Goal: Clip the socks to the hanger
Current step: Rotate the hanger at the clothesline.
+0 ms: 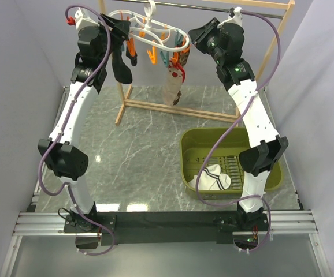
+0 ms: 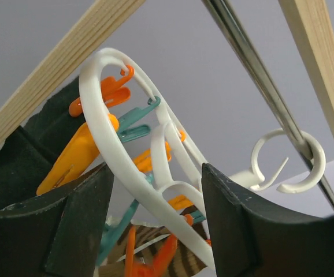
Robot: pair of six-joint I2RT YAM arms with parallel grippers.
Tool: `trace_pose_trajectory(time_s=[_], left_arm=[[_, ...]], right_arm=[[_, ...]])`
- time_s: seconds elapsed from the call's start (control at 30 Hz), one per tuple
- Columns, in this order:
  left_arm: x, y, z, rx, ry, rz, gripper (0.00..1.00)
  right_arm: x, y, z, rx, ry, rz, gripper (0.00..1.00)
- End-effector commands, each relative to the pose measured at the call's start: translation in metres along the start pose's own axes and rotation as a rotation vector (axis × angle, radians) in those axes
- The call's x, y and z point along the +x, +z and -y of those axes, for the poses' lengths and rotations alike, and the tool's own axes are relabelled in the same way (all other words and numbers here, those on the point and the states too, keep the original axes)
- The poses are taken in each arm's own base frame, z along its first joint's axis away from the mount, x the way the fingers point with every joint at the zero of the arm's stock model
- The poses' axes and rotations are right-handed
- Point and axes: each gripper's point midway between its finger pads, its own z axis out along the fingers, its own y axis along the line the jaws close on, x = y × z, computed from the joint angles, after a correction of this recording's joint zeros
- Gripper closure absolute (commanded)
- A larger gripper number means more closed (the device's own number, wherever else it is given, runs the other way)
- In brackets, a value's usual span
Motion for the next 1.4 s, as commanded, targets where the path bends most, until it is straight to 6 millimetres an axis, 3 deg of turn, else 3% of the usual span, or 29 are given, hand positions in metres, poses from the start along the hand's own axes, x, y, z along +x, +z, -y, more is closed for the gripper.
trace_pose_trajectory(time_s=[0.0, 0.17, 0.27, 0.33, 0.4, 0.43, 0.53, 0.73, 1.0, 1.1, 1.37], left_arm=[[-0.009, 0.005, 0.010, 0.017, -0.042, 0.023, 0.34], [-0.005, 0.008, 0.012, 0.033, -0.067, 0.014, 0.46], [-0.011, 0.002, 0.012, 0.022, -0.081, 0.042, 0.51], [-0.016, -0.005, 0.012, 0.006, -0.085, 0.080, 0.52], [-0.007, -0.010, 0.006, -0.016, -0.086, 0.089, 0.53], [-0.012, -0.018, 0.021, 0.020, -0.092, 0.114, 0.53], [-0.007, -0.026, 0.028, 0.033, -0.101, 0.143, 0.55], [0.001, -0.041, 0.034, 0.022, -0.116, 0.195, 0.56], [0.001, -0.058, 0.048, 0.035, -0.101, 0.250, 0.57], [0.012, -0.061, 0.048, 0.027, -0.113, 0.229, 0.57], [0.017, -0.076, 0.048, 0.000, -0.121, 0.233, 0.55]], right_arm=[[-0.020, 0.001, -0.018, -0.064, -0.013, 0.054, 0.71], [-0.022, 0.000, -0.018, -0.060, -0.034, 0.058, 0.71], [-0.026, -0.005, -0.021, -0.072, -0.045, 0.047, 0.62], [-0.033, -0.015, -0.022, -0.078, -0.047, 0.033, 0.51], [-0.038, -0.024, -0.023, -0.076, -0.048, 0.023, 0.43], [-0.043, -0.033, -0.026, -0.084, -0.056, 0.026, 0.39], [-0.051, -0.049, -0.033, -0.114, -0.102, 0.026, 0.32], [-0.066, -0.074, -0.042, -0.111, -0.153, 0.021, 0.28], [-0.067, -0.098, -0.049, -0.125, -0.176, 0.006, 0.28], [-0.055, -0.101, -0.059, -0.166, -0.218, -0.016, 0.28], [0.002, -0.107, -0.089, -0.322, -0.344, -0.120, 0.28]])
